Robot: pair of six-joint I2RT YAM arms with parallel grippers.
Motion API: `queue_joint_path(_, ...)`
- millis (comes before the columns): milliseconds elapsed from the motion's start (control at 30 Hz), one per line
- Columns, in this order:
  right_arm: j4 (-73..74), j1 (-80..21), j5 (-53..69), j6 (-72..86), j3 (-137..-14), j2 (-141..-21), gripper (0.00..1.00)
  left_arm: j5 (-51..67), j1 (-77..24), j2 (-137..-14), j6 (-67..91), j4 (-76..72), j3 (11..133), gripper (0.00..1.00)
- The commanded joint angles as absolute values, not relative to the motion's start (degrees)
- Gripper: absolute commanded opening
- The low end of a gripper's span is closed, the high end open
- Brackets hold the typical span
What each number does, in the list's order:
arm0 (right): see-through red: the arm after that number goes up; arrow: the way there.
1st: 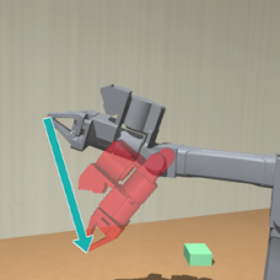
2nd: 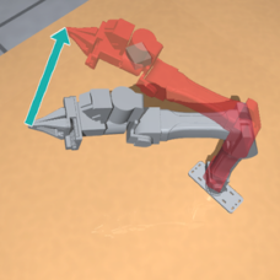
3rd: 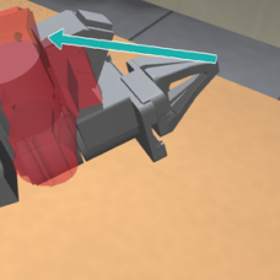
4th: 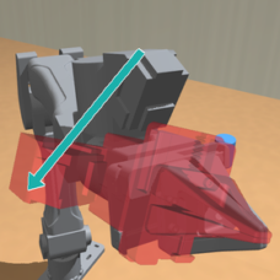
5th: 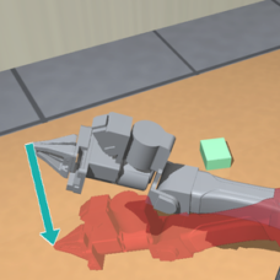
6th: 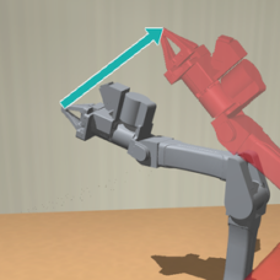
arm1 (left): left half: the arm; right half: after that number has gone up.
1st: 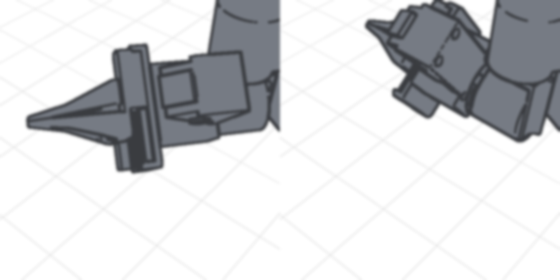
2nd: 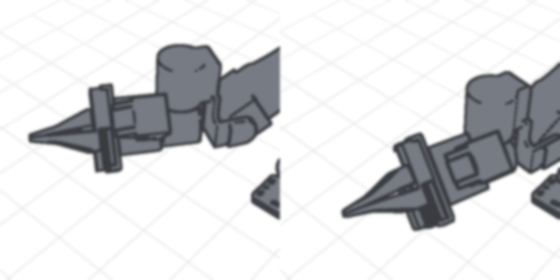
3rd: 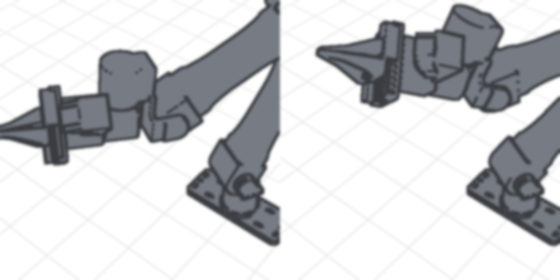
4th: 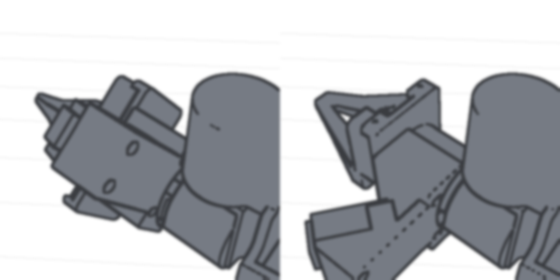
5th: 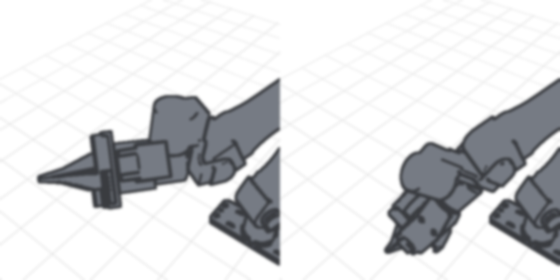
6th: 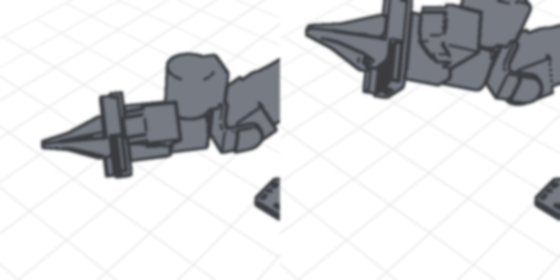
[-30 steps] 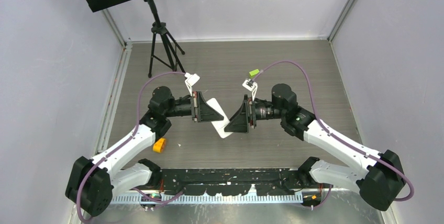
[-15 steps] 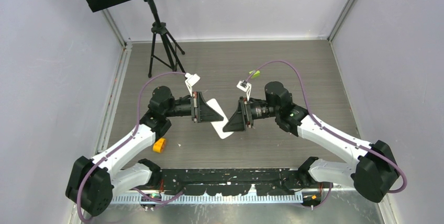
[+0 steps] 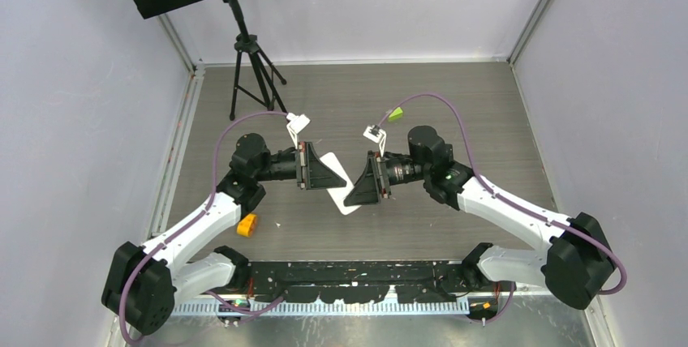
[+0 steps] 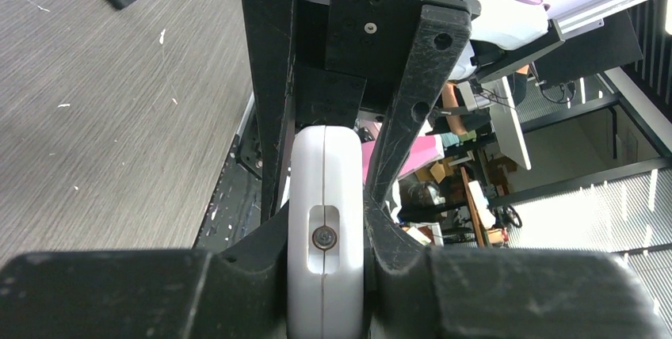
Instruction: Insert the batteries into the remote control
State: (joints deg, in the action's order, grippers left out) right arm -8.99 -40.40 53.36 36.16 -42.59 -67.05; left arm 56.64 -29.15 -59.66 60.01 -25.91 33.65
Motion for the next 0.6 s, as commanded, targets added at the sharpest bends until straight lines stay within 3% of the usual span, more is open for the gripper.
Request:
queue_joint_path(0, -11.25, -40.78, 55.90, 35.93, -43.15, -67.22, 0.55, 56.23, -29.18, -59.22, 60.46, -28.39, 36.28, 0.00)
queue_joint_path(100, -11.21, -40.78, 55.77, 36.00, -43.38, -67.68, 0.52, 55.94, -29.18, -59.36, 60.64, -28.43, 36.38, 0.00)
queue_joint_path(400, -14.39, -40.78, 49.01, 39.81, -44.20, -68.88, 0.22, 56.15, -29.19, -59.39, 62.07, -29.56, 35.35, 0.00)
queue_joint_path(567, -23.11, -40.78, 43.58, 47.33, -43.20, -70.30, 0.19, 56.92, -29.35, -59.83, 62.65, -30.40, 34.12, 0.00)
